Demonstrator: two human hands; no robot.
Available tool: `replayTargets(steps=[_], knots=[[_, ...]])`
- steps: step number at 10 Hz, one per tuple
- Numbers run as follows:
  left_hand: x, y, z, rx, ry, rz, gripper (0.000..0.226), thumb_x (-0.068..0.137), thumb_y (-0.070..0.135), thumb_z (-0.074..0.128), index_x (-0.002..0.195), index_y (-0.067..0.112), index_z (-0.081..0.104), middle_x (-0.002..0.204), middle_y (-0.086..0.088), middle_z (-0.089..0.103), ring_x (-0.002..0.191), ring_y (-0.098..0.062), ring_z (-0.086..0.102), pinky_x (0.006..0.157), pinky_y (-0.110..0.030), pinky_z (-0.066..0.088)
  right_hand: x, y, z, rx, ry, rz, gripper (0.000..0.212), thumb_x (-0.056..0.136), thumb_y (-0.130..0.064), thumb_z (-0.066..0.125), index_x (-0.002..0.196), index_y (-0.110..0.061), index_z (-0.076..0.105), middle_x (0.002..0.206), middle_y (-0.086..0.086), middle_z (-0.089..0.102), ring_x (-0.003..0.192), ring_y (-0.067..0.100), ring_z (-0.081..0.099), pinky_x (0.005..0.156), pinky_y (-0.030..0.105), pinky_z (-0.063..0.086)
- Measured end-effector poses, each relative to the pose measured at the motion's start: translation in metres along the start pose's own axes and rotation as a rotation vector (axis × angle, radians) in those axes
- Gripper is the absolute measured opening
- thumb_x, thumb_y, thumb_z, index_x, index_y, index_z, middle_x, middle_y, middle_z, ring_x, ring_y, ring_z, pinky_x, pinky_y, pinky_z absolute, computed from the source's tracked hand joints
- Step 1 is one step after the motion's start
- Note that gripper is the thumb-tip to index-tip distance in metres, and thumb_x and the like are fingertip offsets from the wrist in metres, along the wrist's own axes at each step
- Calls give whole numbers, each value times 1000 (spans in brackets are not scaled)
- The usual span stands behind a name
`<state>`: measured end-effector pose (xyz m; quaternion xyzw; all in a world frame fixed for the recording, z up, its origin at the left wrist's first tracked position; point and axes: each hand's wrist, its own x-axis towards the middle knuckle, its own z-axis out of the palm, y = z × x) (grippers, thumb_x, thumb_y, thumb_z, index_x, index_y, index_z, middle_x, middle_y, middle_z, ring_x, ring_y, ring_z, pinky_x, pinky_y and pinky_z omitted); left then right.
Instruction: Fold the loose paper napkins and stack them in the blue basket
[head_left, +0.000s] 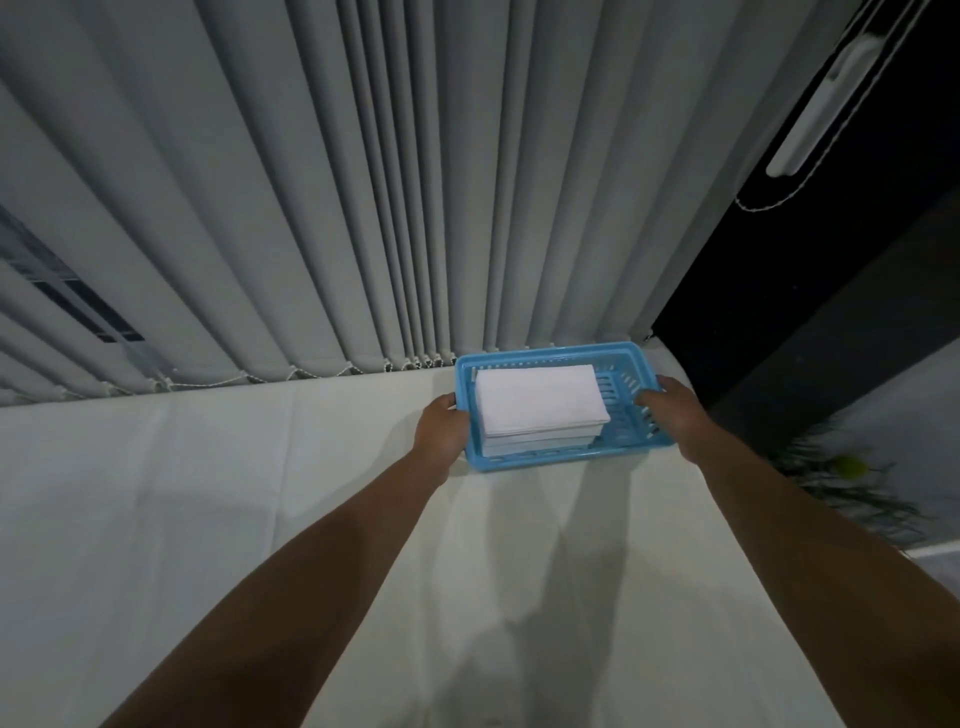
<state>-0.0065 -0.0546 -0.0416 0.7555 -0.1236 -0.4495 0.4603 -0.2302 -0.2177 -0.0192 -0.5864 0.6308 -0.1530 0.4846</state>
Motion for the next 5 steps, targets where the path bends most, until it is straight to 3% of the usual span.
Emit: replayTargets(steps=[2, 3, 4, 5], knots=[[3, -5, 2, 23, -2, 6, 39, 93, 6, 41, 128, 14, 57, 114, -10, 65, 103, -30, 64, 95, -46, 53, 10, 6, 4, -3, 6, 6, 32, 89, -7, 52, 121, -10, 55, 76, 8, 55, 64, 21, 50, 59, 29, 42], [0, -6, 1, 66, -27, 8, 39, 95, 10, 42, 132, 13, 54, 115, -7, 63, 107, -29, 62, 97, -45, 51, 9, 9, 6, -48, 28, 4, 51, 90, -13, 52, 139, -5, 42, 118, 15, 57, 101, 33, 57, 85, 37, 47], [-1, -8, -6, 317, -1, 60, 49, 99, 22, 40, 147, 14, 35, 146, -9, 46, 131, -28, 46, 110, -39, 37, 6, 14, 11, -399, 144, -89, 65, 88, -35, 47, 146, -11, 31, 152, 15, 31, 134, 38, 33, 110, 43, 31], [-12, -4, -25, 574, 122, 152, 54, 102, 32, 32, 151, 12, 21, 157, -9, 29, 142, -27, 30, 115, -39, 26, -10, 4, 20, -652, 237, -294, 60, 95, -39, 43, 148, -15, 27, 159, 12, 15, 142, 37, 19, 117, 44, 19]])
